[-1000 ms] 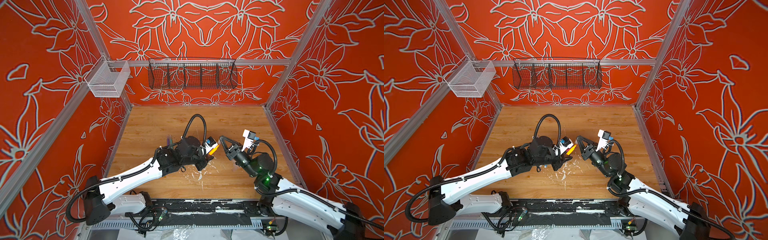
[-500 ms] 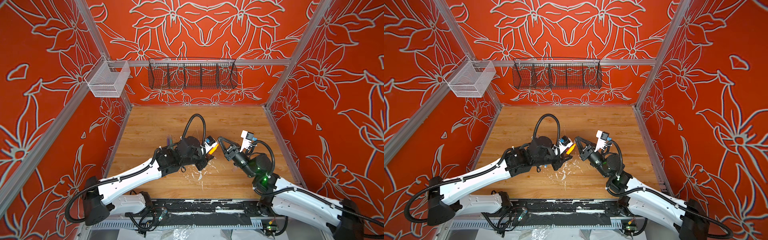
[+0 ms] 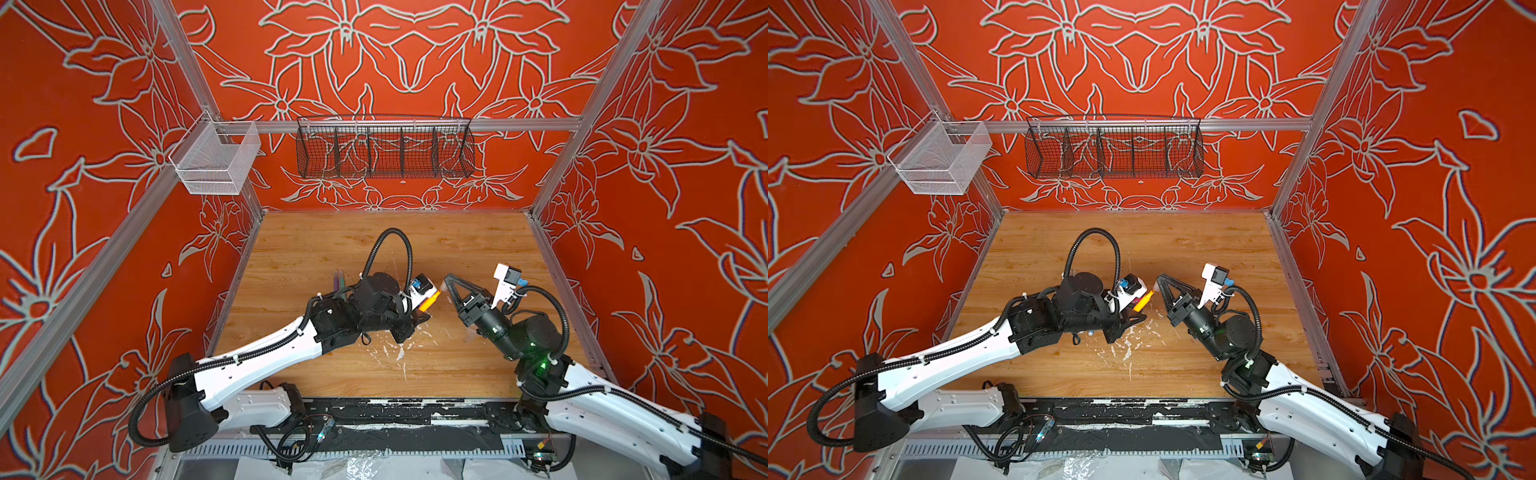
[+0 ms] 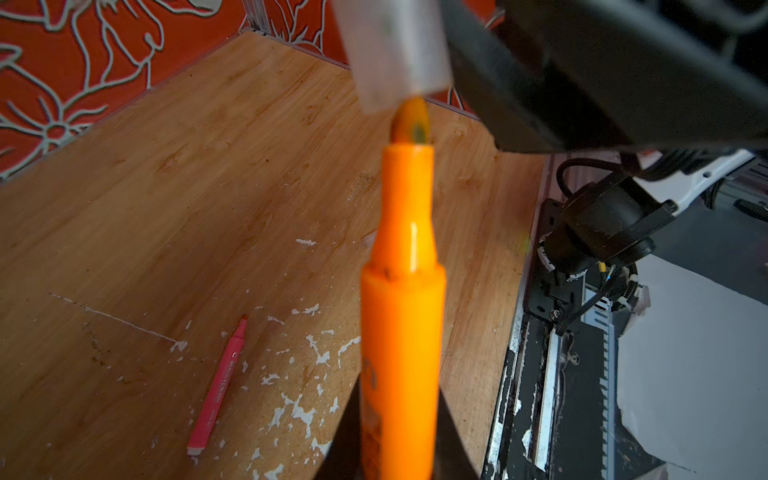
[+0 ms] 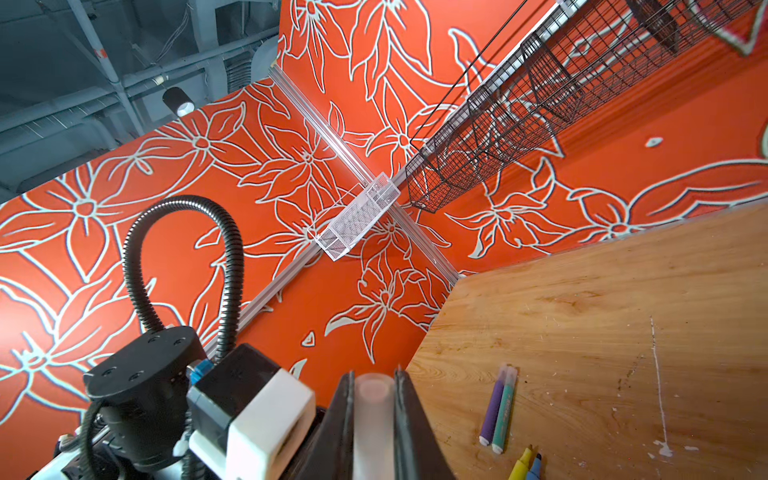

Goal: Insert the pens into the pen caps
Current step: 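Align the cap's open end over the orange marker tip with the right gripper, then lower the cap onto the orange marker tip with the right gripper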

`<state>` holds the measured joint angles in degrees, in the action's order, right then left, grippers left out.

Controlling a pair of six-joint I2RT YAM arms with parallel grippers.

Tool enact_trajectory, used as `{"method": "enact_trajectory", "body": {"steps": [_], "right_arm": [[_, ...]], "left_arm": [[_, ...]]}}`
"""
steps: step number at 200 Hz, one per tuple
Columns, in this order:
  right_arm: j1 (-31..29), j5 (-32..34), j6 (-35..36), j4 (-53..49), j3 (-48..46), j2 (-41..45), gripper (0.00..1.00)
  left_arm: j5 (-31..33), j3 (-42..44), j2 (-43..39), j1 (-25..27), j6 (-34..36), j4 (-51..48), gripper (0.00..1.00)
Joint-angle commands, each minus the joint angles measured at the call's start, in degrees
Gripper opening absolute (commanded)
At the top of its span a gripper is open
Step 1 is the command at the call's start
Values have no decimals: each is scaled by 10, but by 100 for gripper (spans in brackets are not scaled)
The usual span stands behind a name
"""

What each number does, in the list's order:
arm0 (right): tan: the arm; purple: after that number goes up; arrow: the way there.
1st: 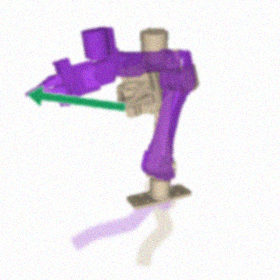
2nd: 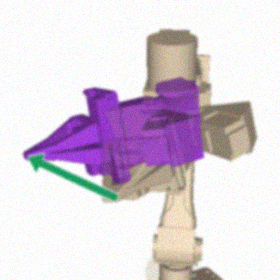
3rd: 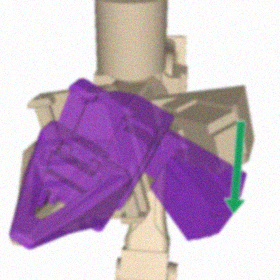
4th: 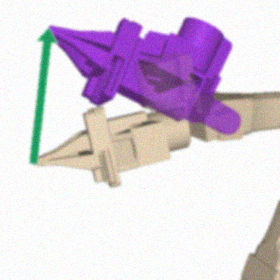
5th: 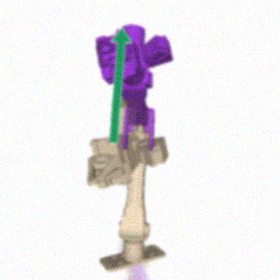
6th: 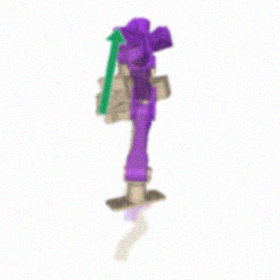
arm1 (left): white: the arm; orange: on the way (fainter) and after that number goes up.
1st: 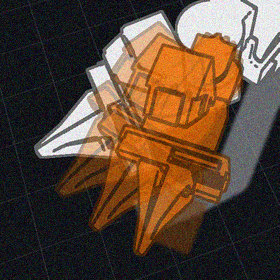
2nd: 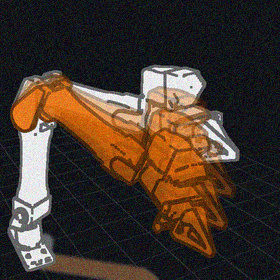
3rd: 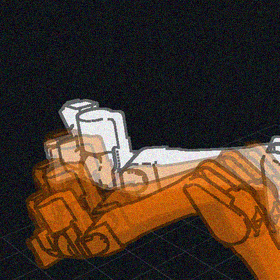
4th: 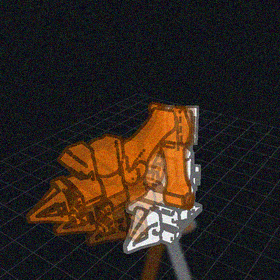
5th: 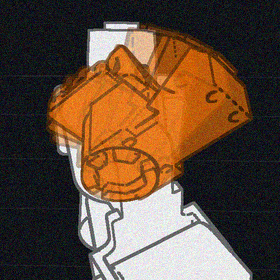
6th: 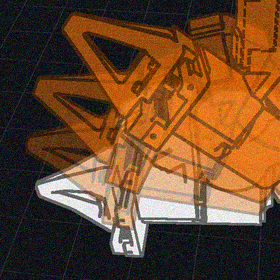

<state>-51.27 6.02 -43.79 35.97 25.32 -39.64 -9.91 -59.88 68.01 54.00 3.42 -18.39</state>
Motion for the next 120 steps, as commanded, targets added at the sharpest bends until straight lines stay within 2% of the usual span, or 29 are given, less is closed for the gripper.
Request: {"method": "enact_trajectory", "body": {"steps": [1, 85, 120], "right_arm": [[-5, -12, -7, 9, 12, -5, 0], [-6, -37, -33, 47, 6, -43, 0], [-20, -33, -29, 87, -15, -63, 0]], "left_arm": [[1, 4, -13, 0, 5, 15, 0], [37, 11, -27, 0, -27, 37, 0], [0, 36, -59, 0, -77, 95, 0]]}}
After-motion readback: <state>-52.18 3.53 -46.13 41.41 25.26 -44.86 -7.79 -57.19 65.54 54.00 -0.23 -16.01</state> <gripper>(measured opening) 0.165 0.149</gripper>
